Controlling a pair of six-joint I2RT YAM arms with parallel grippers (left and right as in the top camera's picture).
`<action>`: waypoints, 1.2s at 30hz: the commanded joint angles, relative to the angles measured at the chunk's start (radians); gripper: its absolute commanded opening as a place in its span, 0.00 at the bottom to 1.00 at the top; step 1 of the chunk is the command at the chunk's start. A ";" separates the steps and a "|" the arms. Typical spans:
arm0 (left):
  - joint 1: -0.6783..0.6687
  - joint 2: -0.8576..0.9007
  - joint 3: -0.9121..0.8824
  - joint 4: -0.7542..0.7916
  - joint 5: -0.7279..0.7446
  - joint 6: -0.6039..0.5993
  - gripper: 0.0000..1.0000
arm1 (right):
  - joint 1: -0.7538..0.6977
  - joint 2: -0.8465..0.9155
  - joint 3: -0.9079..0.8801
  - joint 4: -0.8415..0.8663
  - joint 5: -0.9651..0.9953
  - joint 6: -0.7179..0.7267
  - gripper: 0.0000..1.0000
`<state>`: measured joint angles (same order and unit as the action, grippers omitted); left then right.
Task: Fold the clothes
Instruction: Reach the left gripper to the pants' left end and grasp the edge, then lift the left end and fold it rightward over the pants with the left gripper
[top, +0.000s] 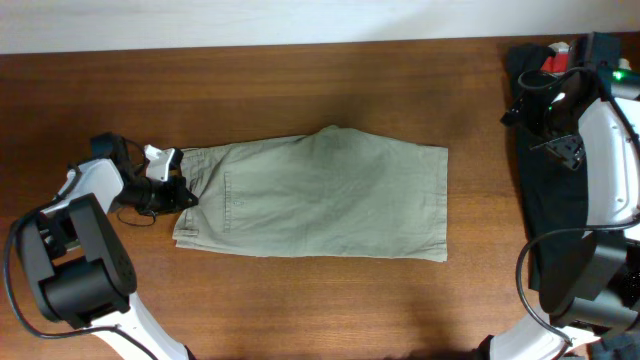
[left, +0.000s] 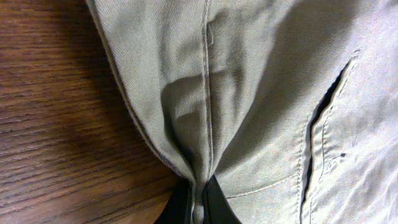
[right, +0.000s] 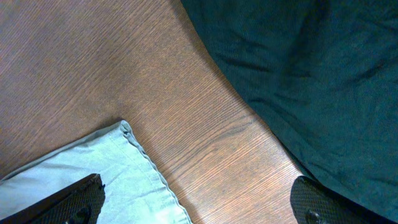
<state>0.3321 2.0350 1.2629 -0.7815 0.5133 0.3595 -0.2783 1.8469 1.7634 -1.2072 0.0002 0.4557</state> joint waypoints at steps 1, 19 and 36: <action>0.003 0.033 -0.016 0.010 -0.059 -0.043 0.01 | -0.004 0.002 -0.001 -0.001 0.012 -0.003 0.99; -0.004 -0.100 0.538 -0.481 -0.092 -0.132 0.01 | -0.004 0.002 -0.001 -0.001 0.012 -0.003 0.99; -0.519 -0.153 0.705 -0.618 -0.259 -0.306 0.01 | -0.004 0.002 -0.001 -0.001 0.012 -0.003 0.99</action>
<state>-0.1940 1.9194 1.8526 -1.3678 0.3283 0.1001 -0.2783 1.8469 1.7634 -1.2076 0.0002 0.4561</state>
